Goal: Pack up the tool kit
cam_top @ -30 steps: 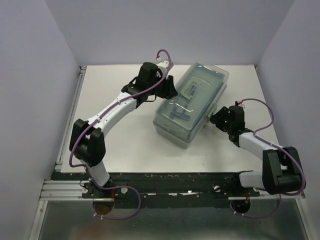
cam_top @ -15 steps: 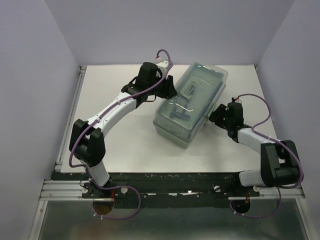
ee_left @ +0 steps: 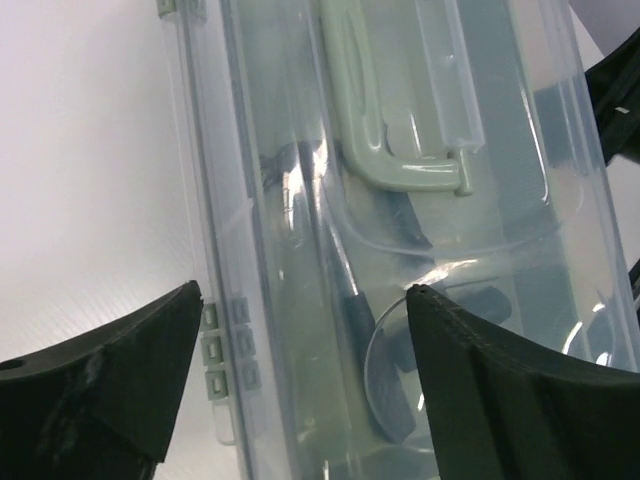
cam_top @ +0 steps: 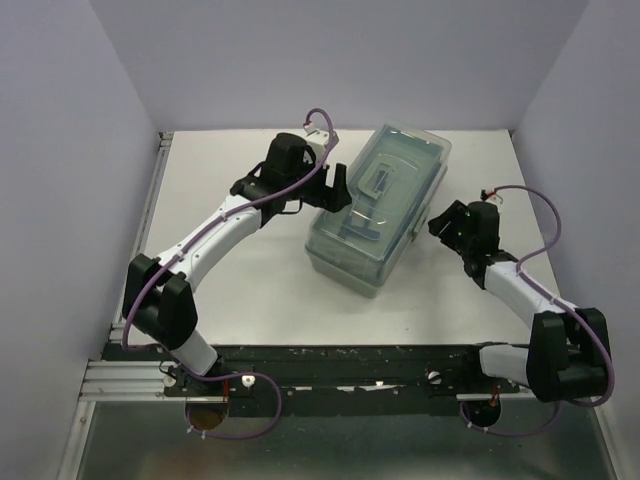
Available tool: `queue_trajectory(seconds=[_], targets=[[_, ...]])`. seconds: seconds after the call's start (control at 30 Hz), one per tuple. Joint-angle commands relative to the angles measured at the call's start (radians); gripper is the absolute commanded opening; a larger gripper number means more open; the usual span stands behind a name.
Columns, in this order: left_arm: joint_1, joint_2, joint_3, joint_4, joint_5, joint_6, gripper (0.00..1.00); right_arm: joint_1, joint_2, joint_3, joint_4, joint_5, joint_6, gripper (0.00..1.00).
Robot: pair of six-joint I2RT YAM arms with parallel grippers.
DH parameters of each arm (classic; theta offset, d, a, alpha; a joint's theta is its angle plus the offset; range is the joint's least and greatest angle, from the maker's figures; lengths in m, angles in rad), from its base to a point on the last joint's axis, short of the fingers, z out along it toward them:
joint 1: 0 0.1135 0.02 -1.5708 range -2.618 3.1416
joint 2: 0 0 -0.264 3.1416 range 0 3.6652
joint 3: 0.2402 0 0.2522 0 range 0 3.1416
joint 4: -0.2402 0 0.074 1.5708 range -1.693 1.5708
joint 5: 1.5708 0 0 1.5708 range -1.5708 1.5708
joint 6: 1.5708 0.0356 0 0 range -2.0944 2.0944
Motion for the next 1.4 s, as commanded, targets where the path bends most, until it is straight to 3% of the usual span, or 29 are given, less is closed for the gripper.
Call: queue_trajectory(seconds=[0.0, 0.43, 0.67, 1.03, 1.37], targets=[[0.053, -0.092, -0.047, -0.001, 0.008, 0.002, 0.96, -0.067, -0.085, 0.017, -0.072, 0.045, -0.055, 0.65], [0.383, -0.35, -0.235, 0.076, -0.121, -0.07, 0.99, -0.122, -0.41, 0.145, -0.322, 0.027, -0.305, 0.68], [0.579, -0.499, -0.391, 0.091, -0.088, -0.073, 0.99, -0.122, -0.578, 0.19, -0.379, 0.027, -0.4, 0.69], [0.579, -0.646, -0.498, 0.139, -0.146, -0.024, 0.99, -0.122, -0.727, 0.124, -0.332, 0.059, -0.469, 0.69], [0.579, -0.7, -0.522, 0.162, -0.174, -0.015, 0.99, -0.122, -0.731, 0.118, -0.324, 0.055, -0.477, 0.69]])
